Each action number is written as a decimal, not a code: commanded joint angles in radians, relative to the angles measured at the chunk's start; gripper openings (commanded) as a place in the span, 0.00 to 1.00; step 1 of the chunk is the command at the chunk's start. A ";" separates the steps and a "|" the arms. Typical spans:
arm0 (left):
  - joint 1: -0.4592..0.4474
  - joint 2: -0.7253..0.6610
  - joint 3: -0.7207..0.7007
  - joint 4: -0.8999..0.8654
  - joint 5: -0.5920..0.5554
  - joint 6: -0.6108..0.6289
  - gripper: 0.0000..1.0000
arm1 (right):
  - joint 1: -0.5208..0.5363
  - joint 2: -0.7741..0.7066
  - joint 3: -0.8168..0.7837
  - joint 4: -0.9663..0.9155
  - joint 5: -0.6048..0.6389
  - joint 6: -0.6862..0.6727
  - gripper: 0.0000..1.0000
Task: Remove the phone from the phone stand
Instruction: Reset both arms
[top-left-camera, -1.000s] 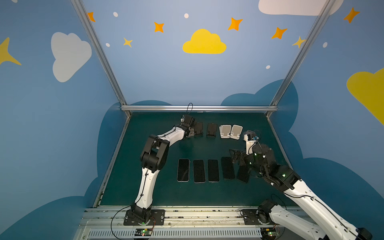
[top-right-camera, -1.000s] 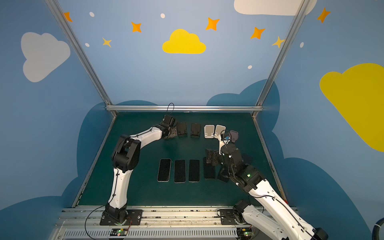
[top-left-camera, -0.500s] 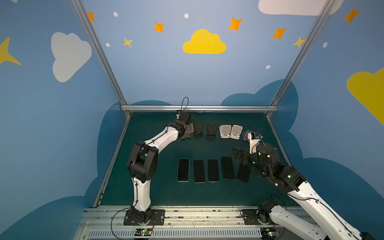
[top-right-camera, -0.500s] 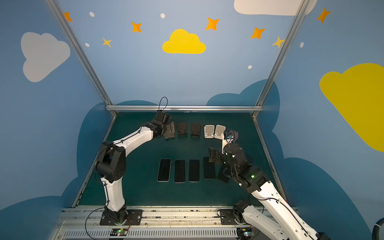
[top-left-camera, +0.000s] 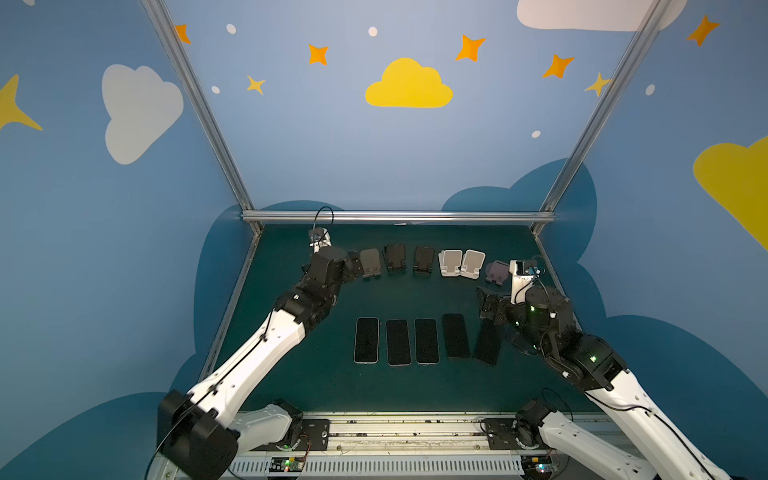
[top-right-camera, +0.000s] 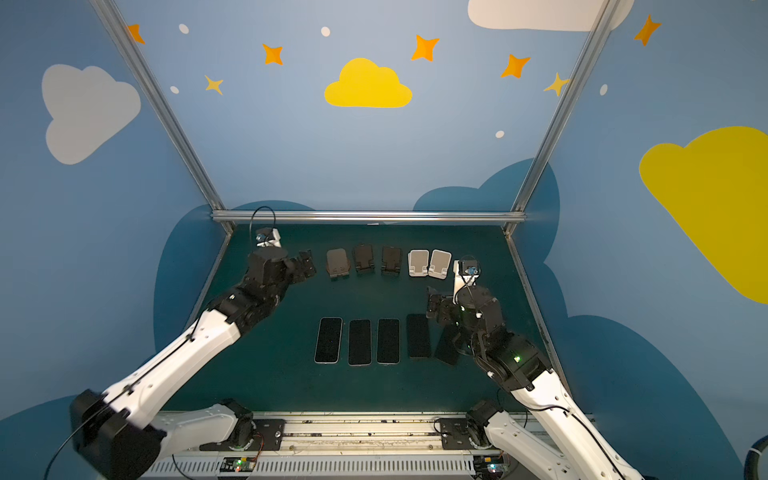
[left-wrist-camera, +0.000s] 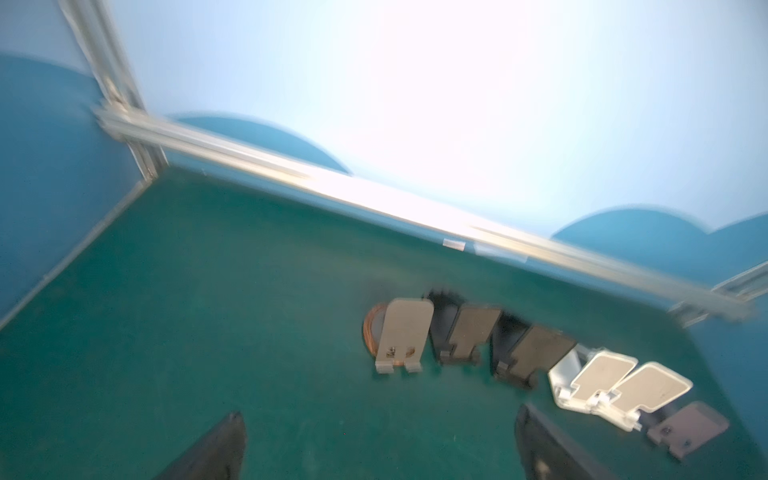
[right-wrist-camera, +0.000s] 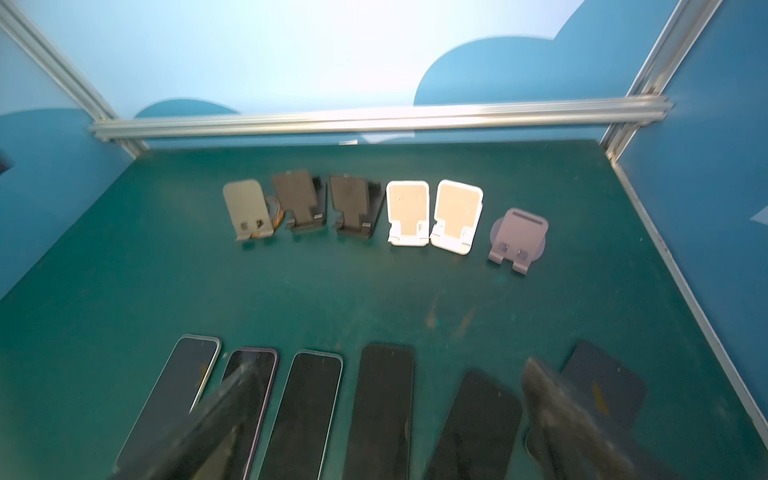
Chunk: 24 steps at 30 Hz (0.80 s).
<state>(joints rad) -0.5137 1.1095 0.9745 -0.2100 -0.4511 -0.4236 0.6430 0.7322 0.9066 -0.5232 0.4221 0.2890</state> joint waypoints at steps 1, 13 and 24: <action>-0.041 -0.126 -0.174 0.170 -0.116 -0.035 1.00 | -0.003 -0.044 -0.119 0.229 0.000 -0.124 0.98; -0.016 -0.210 -0.491 0.418 -0.222 0.304 1.00 | -0.169 0.208 -0.193 0.515 -0.202 -0.347 0.98; 0.366 -0.153 -0.790 0.824 0.058 0.408 1.00 | -0.435 0.306 -0.319 0.659 -0.392 -0.518 0.98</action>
<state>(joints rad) -0.2070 0.8841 0.1959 0.4355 -0.4984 -0.0429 0.2375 1.0210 0.5941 0.0818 0.1162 -0.1509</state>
